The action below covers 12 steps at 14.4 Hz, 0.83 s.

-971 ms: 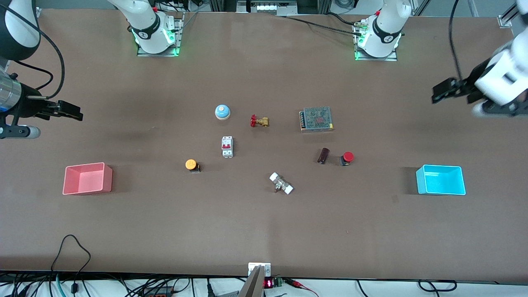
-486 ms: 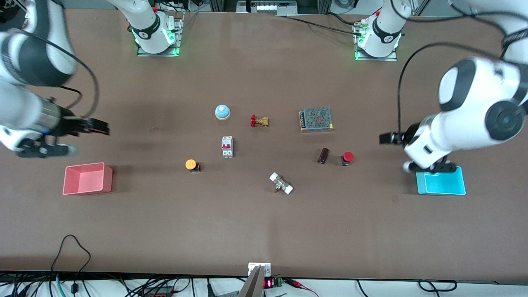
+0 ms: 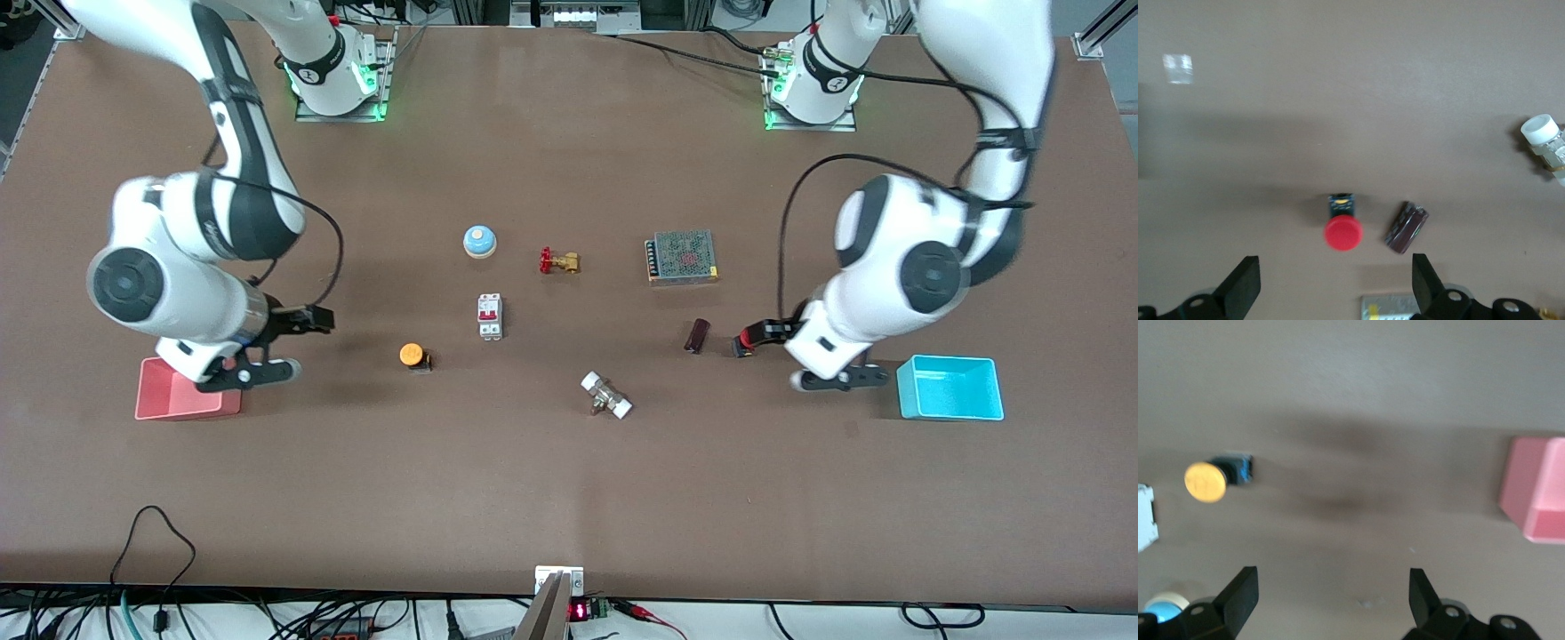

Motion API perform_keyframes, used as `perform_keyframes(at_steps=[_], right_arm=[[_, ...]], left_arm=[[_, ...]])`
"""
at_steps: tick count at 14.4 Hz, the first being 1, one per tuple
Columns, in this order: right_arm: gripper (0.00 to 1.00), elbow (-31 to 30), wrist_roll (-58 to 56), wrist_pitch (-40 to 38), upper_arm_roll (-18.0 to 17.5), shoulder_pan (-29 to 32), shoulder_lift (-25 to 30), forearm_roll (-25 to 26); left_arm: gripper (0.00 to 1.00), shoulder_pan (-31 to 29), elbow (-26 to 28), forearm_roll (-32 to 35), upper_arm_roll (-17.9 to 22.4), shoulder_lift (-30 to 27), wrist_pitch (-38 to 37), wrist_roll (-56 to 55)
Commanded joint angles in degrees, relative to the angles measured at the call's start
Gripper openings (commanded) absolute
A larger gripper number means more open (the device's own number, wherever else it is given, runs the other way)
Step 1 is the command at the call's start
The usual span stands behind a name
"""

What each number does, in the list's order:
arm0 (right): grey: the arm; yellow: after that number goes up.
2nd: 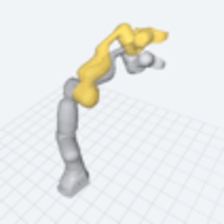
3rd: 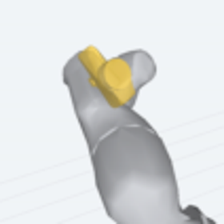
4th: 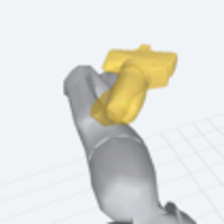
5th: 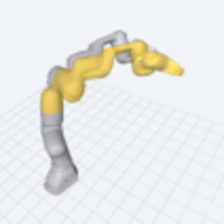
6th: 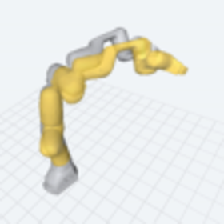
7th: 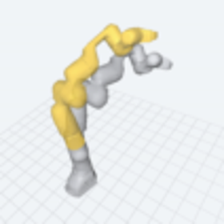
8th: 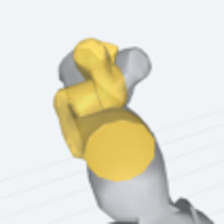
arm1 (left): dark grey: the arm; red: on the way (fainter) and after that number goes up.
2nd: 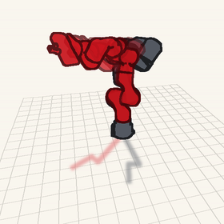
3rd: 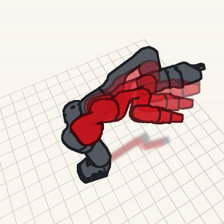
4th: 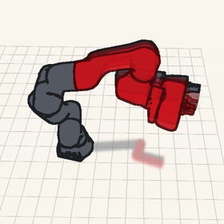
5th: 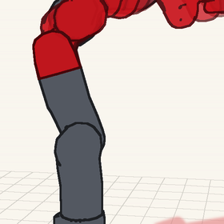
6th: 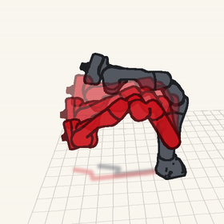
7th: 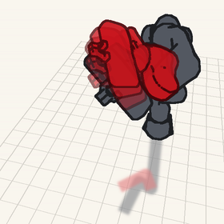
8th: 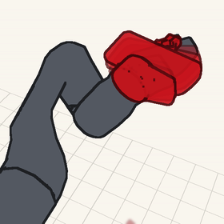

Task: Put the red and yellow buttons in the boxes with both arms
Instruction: 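Move the right gripper to the yellow button while the left gripper reaches the red button, then grasp the yellow button with the right gripper while the left gripper grasps the red button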

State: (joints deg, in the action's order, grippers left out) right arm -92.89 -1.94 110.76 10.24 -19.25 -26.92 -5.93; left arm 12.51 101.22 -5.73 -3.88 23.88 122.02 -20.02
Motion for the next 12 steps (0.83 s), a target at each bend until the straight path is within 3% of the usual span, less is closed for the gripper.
perform_keyframes(at_steps=[1,4,12], right_arm=[[1.00,0.9,0.2,1.5,0.3,-1.1,-2.7,-6.4],[1.00,0.9,0.4,5.2,0.3,-3.8,-4.6,-7.0],[1.00,0.9,4.9,9.6,0.3,-7.5,-8.1,-6.7]], left_arm=[[1.00,1.5,11.9,0.9,0.4,-3.6,13.2,-2.6],[1.00,2.0,20.0,0.9,0.4,-2.8,27.6,-2.8],[1.00,2.1,19.7,2.8,0.5,1.2,28.6,-3.2]])
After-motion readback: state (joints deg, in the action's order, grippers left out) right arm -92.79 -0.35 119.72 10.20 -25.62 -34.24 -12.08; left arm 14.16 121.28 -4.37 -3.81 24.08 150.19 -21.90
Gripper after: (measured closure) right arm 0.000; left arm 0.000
